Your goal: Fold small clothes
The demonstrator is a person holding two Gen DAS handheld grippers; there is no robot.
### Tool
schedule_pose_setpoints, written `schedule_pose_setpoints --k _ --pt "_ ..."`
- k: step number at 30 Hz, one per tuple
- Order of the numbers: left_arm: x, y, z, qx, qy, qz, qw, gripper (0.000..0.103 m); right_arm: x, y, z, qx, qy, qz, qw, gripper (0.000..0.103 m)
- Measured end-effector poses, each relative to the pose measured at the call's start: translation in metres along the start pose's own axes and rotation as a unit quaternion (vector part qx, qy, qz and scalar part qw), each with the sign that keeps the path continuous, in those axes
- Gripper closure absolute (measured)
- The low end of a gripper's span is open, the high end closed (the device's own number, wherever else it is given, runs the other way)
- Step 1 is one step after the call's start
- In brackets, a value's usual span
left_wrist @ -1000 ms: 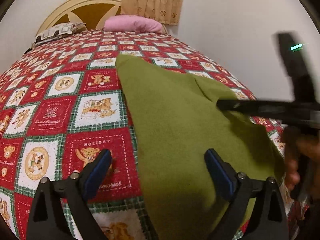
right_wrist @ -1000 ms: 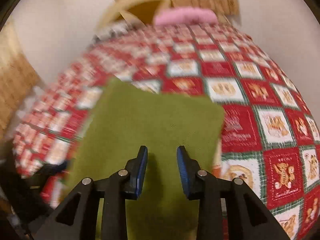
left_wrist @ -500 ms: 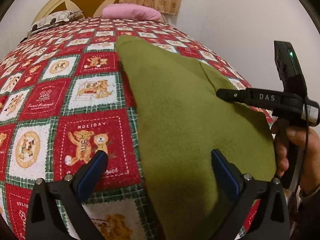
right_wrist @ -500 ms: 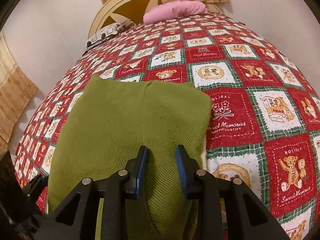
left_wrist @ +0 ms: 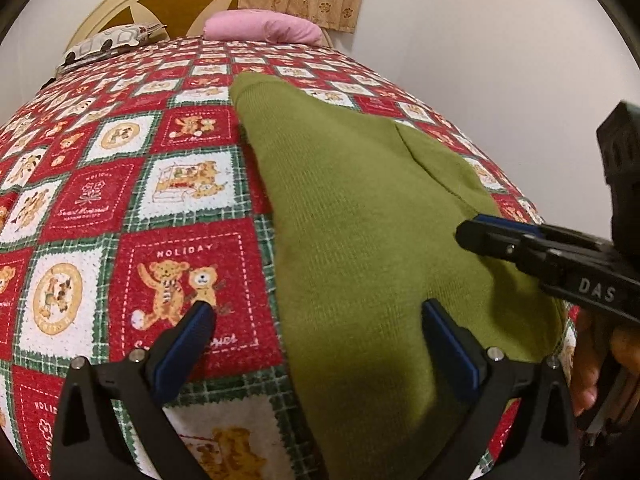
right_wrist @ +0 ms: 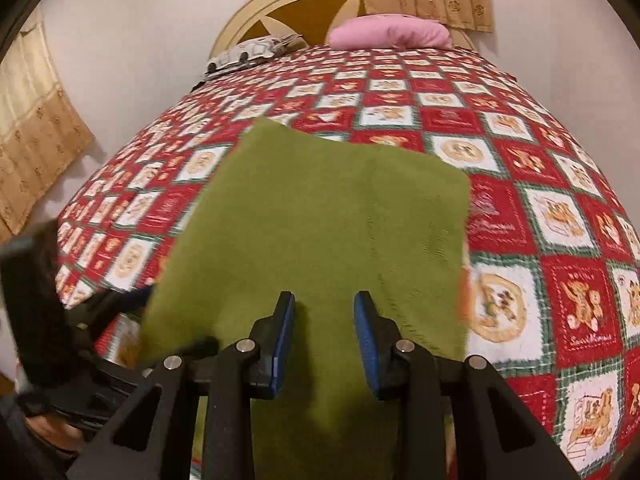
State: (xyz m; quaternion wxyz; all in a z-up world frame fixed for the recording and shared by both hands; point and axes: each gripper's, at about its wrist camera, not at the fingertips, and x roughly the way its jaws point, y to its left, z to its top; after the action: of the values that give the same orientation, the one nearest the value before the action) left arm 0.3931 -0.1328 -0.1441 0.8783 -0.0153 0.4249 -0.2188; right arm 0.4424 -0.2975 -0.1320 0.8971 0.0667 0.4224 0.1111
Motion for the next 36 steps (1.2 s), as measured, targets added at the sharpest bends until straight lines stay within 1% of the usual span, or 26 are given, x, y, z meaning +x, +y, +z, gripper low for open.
schedule_pose_setpoints --k 2,7,13,18,20,22,24,26,27,28,29,31,32,34,36 --pt "0.000 0.000 0.000 0.001 0.000 -0.002 1.0000 0.000 0.000 -0.009 -0.002 0.014 0.000 0.010 1.000 0.072" --pt "0.000 0.000 -0.001 0.005 0.004 -0.011 0.9999 0.000 0.000 -0.011 -0.006 0.007 -0.004 0.007 1.000 0.072" --pt "0.001 -0.003 -0.002 0.012 0.007 -0.013 0.9998 0.000 -0.005 -0.020 -0.019 0.023 -0.031 0.023 0.999 0.073" --pt "0.001 -0.004 -0.002 0.015 0.008 -0.013 0.9998 0.000 0.001 -0.021 -0.016 0.022 -0.033 0.018 0.999 0.073" --pt "0.000 -0.004 -0.002 0.015 0.009 -0.015 0.9997 0.000 0.001 -0.021 -0.013 0.027 -0.027 0.019 0.999 0.073" --pt "0.000 -0.003 -0.002 0.013 0.009 -0.019 0.9997 0.000 -0.002 -0.017 -0.012 0.015 -0.021 0.016 1.000 0.072" --pt "-0.001 -0.002 -0.003 0.011 0.008 -0.021 0.9997 0.000 -0.009 -0.016 -0.011 0.008 -0.023 0.022 0.999 0.071" --pt "0.000 -0.002 -0.003 0.011 0.008 -0.021 0.9997 0.000 -0.021 -0.022 -0.010 0.019 -0.037 0.050 0.998 0.059" --pt "0.000 -0.003 -0.003 0.012 0.009 -0.020 0.9997 0.000 -0.027 -0.026 -0.009 0.025 -0.050 0.057 0.997 0.058" --pt "0.001 -0.004 -0.003 0.013 0.010 -0.020 0.9997 0.000 -0.034 -0.032 -0.007 0.035 -0.069 0.058 0.995 0.052" --pt "0.001 -0.004 -0.003 0.014 0.010 -0.020 0.9997 0.000 -0.040 -0.040 -0.005 0.048 -0.085 0.058 0.993 0.044" --pt "0.001 -0.004 -0.003 0.015 0.012 -0.021 0.9996 0.000 -0.042 -0.056 0.000 0.081 -0.099 0.067 0.990 0.037" --pt "0.001 -0.004 -0.003 0.014 0.011 -0.022 0.9996 0.000 -0.038 -0.067 0.004 0.105 -0.096 0.072 0.987 0.037" --pt "0.000 -0.003 -0.003 0.013 0.011 -0.024 0.9996 0.000 -0.021 -0.088 0.011 0.140 -0.076 0.085 0.984 0.037" --pt "0.000 -0.003 -0.003 0.012 0.011 -0.024 0.9996 0.000 -0.003 -0.102 0.019 0.161 -0.052 0.096 0.981 0.037"
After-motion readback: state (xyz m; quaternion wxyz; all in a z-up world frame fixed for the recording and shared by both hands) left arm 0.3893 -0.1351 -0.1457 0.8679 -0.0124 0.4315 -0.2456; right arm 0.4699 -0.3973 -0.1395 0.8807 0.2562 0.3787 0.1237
